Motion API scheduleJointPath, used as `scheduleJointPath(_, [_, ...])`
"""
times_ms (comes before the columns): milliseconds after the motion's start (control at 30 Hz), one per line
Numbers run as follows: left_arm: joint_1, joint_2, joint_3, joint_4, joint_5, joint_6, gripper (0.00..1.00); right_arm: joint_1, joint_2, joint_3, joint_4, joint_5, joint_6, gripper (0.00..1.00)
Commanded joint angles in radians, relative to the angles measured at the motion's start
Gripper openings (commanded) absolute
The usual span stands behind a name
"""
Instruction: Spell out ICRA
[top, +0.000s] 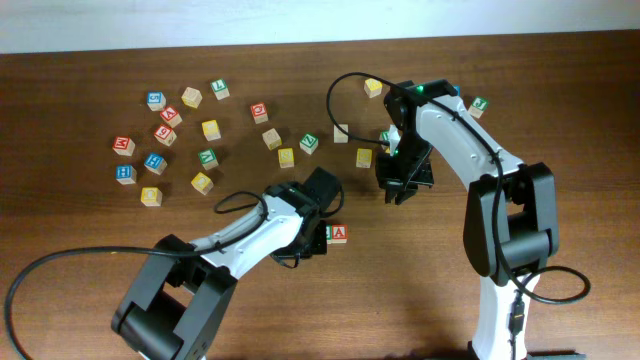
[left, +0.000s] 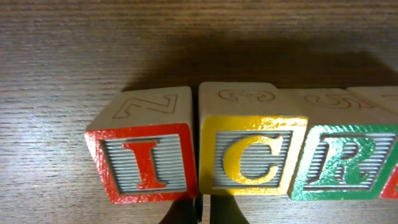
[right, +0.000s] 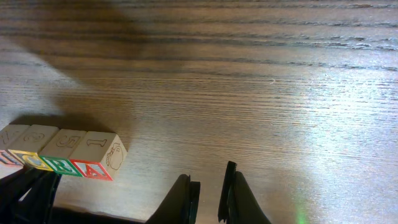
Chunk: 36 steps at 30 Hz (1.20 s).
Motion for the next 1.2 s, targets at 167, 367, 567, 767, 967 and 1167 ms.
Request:
scheduleJointPath(167, [0.008, -0.036, 0.049, -0.127, 0.055, 0.003, 0.00, 0.028, -0.006, -0.004, -0.012, 0.013, -0.010, 0.10])
scheduleJointPath(367, [0.179, -0.174, 0.096, -0.202, 0.052, 0.064, 0.00, 0.076, -0.006, -0.018, -0.013, 0.012, 0.002, 0.10])
scheduleJointPath(567, [0.339, -0.080, 0.089, -0.179, 0.055, 0.086, 0.00, 0.105, -0.006, -0.029, -0.020, 0.012, 0.031, 0.11])
scheduleJointPath(767, [0.329, 0.042, 0.089, -0.113, 0.092, 0.086, 0.00, 0.165, -0.006, -0.149, 0.158, -0.004, 0.153, 0.09])
scheduleJointPath(967, [0.325, 0.043, 0.089, -0.092, 0.183, 0.137, 0.00, 0.211, -0.006, -0.204, 0.286, -0.089, 0.212, 0.09])
scheduleJointPath(1167, [0.318, 0.043, 0.089, -0.089, 0.225, 0.157, 0.00, 0.219, -0.006, -0.204, 0.314, -0.124, 0.231, 0.09])
